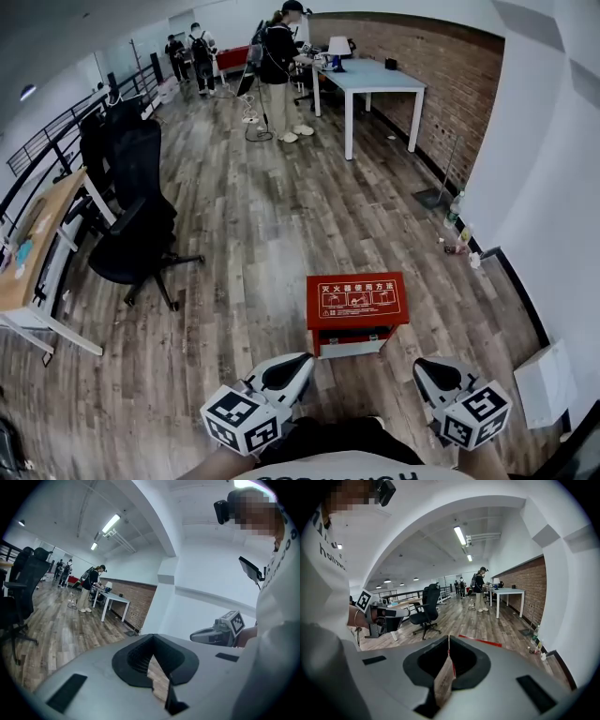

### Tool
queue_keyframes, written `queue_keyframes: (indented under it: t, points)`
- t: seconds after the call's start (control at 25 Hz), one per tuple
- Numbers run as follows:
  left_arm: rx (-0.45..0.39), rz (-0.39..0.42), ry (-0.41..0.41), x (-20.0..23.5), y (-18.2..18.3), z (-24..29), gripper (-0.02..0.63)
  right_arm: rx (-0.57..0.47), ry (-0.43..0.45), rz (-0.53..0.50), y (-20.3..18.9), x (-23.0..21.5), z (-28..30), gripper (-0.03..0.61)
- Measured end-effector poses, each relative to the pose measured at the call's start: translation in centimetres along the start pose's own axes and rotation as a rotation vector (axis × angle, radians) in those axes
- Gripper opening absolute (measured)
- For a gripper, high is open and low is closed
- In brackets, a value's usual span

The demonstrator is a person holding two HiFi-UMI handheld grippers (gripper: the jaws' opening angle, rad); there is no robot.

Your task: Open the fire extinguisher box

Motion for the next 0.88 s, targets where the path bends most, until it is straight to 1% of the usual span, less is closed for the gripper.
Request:
queue_keyframes:
  t: [0.28, 0.44, 0.6, 0.72, 0.88]
  points:
    - [-0.024, -0.046, 0.012, 1.9, -0.4, 1.4, 0.006, 0.072, 0.046, -0.016, -0.4, -0.6, 3.1, 0.011]
    - [-0.02, -0.061, -0.003, 2.5, -0.6, 2.9, 0.006, 0.076, 0.056, -0.041, 0.5, -2.8, 5.3, 0.011]
    - [0.004, -0.081, 0.0, 3.7, -1.5, 5.1, 0.006, 0.076, 0.047, -0.021, 1.2, -6.5, 7.0, 0.011]
    - [0.034, -0.108, 0.014, 4.7, -3.0, 7.4, 0.006, 0.093, 0.05, -0.005, 0.5, -9.1, 8.4, 0.011]
    - [0.104, -0.153, 0.068, 5.9, -5.6, 9.9, 0.006, 0.138, 0.084, -0.016, -1.0, -12.1, 10.7, 0.011]
Point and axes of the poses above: the fingertips, and each gripper's own axes: z forward along the fingers, x to its left, y out of its top, the point moved 1 cm from there along -z, backward along the fingers, and after that the axes turned 13 degrees about -y, right-handed, at the moved point
